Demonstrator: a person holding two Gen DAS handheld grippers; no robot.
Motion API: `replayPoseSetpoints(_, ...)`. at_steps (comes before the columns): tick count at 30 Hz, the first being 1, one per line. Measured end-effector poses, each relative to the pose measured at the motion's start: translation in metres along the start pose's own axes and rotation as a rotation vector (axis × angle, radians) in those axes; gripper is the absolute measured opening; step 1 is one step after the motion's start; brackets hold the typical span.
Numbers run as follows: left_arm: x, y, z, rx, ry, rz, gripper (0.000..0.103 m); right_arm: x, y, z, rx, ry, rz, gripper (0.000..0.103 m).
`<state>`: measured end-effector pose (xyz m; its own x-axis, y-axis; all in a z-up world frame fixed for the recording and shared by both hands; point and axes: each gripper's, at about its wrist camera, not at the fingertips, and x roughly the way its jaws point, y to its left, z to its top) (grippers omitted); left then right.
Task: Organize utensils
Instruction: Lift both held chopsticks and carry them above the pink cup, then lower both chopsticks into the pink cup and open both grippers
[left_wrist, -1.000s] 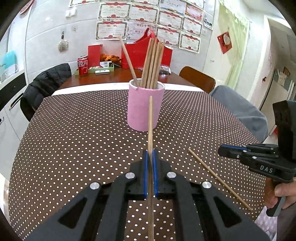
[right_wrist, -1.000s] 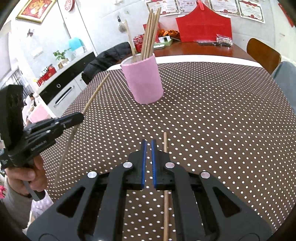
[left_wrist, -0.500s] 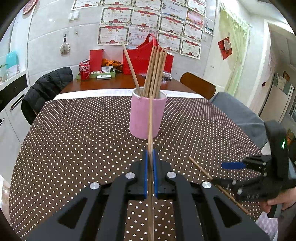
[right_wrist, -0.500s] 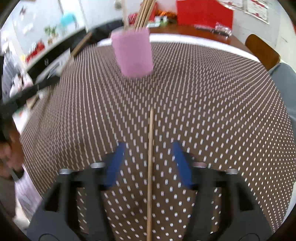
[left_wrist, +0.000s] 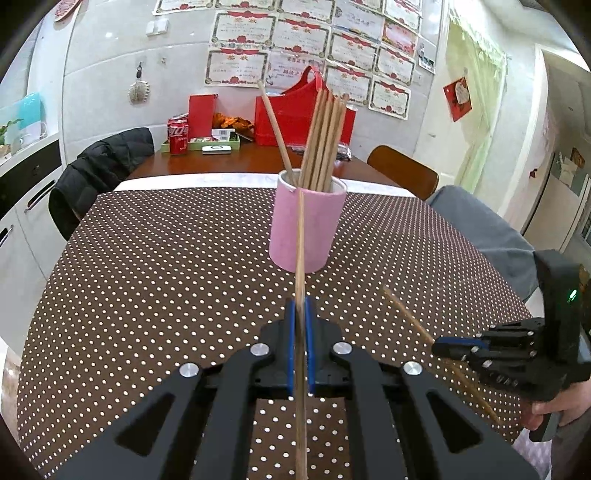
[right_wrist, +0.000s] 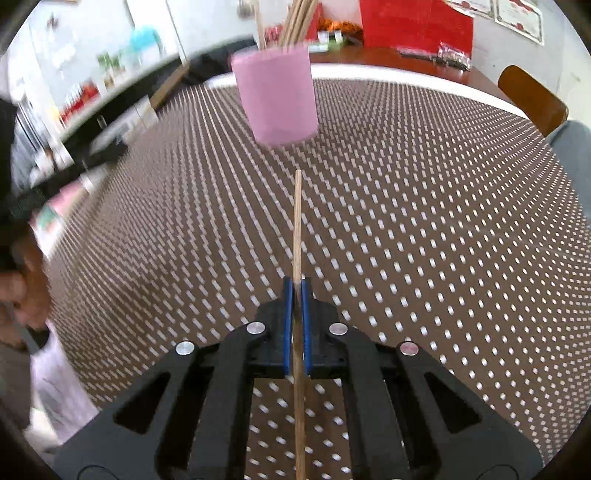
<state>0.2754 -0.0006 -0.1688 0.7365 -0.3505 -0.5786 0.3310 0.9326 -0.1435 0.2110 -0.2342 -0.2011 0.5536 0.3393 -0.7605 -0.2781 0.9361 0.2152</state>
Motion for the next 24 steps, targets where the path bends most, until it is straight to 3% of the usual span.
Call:
replayPoseSetpoints(7,-0.011,0.008,0.02,-0.028,-0.07,-0.001,0.005,-0.032,-0.002,0.029,0.059,-0.206,0.148,0.005)
replayPoseSetpoints(14,-0.019,0.007,0.067,-0.026,-0.214,-0.044,0.005,-0.05,-0.003,0.082,0.102,-0.399,0.242,0.005)
replayPoseSetpoints(24,0.007,0.006,0.167,-0.066,-0.476,-0.237,0.005,-0.066,-0.003,0.196,0.082,-0.661,0.288,0.005)
